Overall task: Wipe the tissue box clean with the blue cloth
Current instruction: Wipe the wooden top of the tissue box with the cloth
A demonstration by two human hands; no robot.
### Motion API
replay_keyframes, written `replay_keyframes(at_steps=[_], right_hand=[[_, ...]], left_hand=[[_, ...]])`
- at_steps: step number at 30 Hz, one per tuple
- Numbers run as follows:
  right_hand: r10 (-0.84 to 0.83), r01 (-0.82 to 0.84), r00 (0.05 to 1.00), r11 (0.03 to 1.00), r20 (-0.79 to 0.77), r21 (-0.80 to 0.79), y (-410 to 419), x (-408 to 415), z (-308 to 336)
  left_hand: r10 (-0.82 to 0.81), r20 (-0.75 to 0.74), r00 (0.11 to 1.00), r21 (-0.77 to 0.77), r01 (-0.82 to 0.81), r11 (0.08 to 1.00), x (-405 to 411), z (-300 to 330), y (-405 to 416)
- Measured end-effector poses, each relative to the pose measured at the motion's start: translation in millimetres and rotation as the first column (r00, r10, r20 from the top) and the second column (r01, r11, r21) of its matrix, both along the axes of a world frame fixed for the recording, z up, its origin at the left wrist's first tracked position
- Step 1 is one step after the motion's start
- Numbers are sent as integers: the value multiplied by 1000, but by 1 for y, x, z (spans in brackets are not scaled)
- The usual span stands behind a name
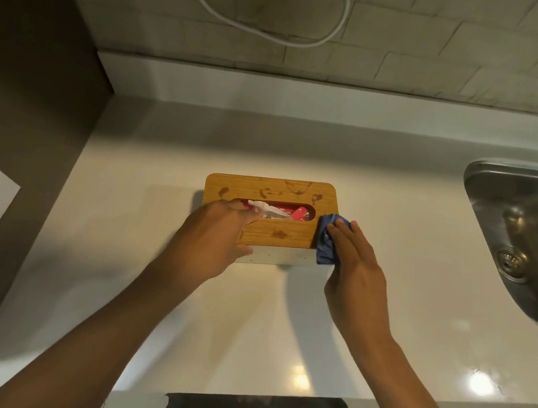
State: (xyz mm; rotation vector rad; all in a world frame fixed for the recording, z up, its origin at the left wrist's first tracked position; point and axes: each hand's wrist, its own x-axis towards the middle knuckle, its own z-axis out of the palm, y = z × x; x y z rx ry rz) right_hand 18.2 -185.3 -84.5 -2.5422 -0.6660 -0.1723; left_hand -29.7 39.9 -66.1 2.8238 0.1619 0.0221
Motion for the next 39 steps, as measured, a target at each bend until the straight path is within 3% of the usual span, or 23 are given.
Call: replay_keyframes(at_steps=[8, 13, 20, 26, 33, 39], right_hand=[[106, -106, 994, 992, -6, -70, 5, -25, -8], [-10, 10, 1000, 1000, -30, -8, 4, 3, 1], [99, -99, 995, 991, 1, -91, 12, -23, -4], [11, -11, 1000, 1000, -4, -12, 11, -3, 2], [160, -161, 987, 984, -15, -82, 21, -28, -5], [17, -17, 1000, 1000, -10, -10, 20, -8, -1]], left_hand=[[31, -8, 999, -43, -31, 999, -1, 2, 0], [38, 17, 999, -41, -37, 998, -3, 2, -2], [45, 28, 999, -76, -42, 996, -3, -1, -1], [25, 48, 999, -88, -20, 996, -5, -4, -1], [32, 20, 999, -99, -30, 995, -5, -6, 1], [20, 35, 999, -110, -16, 994, -5, -5, 1]])
